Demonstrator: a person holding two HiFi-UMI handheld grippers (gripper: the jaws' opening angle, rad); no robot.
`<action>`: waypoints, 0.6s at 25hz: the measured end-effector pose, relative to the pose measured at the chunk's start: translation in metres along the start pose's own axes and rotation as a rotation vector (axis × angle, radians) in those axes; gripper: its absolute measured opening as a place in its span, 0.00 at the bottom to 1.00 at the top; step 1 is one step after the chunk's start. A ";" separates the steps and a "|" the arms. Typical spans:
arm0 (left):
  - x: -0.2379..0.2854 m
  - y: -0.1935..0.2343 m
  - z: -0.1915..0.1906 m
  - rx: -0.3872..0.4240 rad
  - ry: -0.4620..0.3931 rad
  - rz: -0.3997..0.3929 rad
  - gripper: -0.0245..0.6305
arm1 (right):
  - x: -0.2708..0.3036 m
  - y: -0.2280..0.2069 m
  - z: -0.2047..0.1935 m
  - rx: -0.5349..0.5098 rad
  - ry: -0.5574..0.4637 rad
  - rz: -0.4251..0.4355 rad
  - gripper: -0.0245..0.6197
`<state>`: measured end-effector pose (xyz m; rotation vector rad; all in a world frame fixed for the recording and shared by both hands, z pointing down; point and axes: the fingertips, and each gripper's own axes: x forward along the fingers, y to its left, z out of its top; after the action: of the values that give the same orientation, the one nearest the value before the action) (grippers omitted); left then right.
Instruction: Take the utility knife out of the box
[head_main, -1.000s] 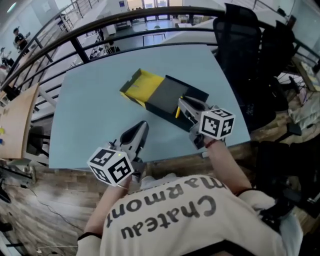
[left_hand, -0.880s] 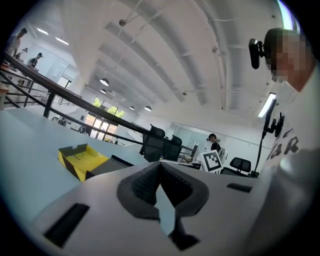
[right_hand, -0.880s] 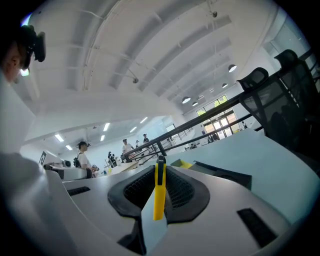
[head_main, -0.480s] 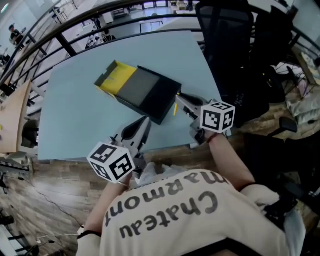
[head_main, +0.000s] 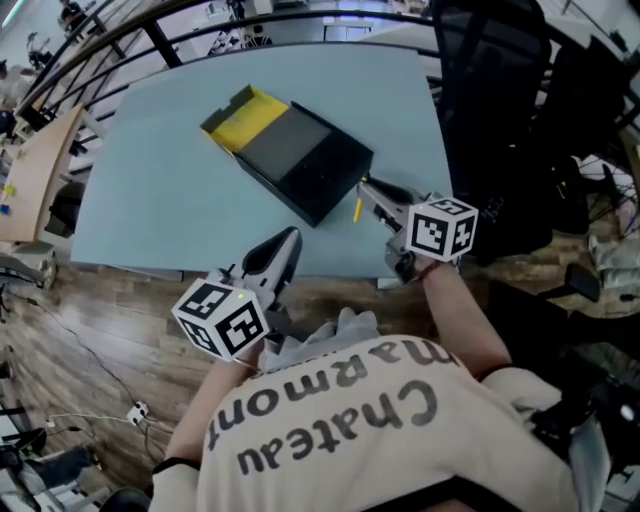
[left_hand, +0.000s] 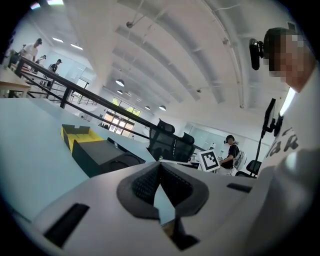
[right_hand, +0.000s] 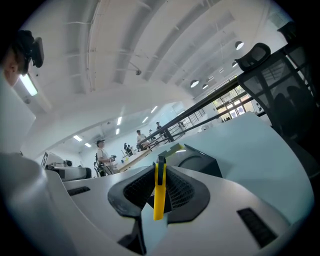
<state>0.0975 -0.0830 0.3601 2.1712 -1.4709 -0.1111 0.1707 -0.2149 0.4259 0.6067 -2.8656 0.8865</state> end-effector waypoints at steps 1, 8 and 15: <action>0.000 0.000 -0.001 -0.004 -0.001 0.011 0.04 | 0.001 -0.001 -0.002 0.000 0.006 0.006 0.17; 0.000 0.002 -0.012 -0.019 -0.003 0.034 0.04 | 0.006 -0.002 -0.014 -0.008 0.041 0.036 0.17; 0.002 0.006 -0.010 -0.027 -0.008 0.045 0.04 | 0.006 -0.004 -0.021 -0.032 0.071 0.032 0.17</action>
<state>0.0972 -0.0828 0.3719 2.1174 -1.5131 -0.1225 0.1655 -0.2077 0.4467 0.5164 -2.8277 0.8477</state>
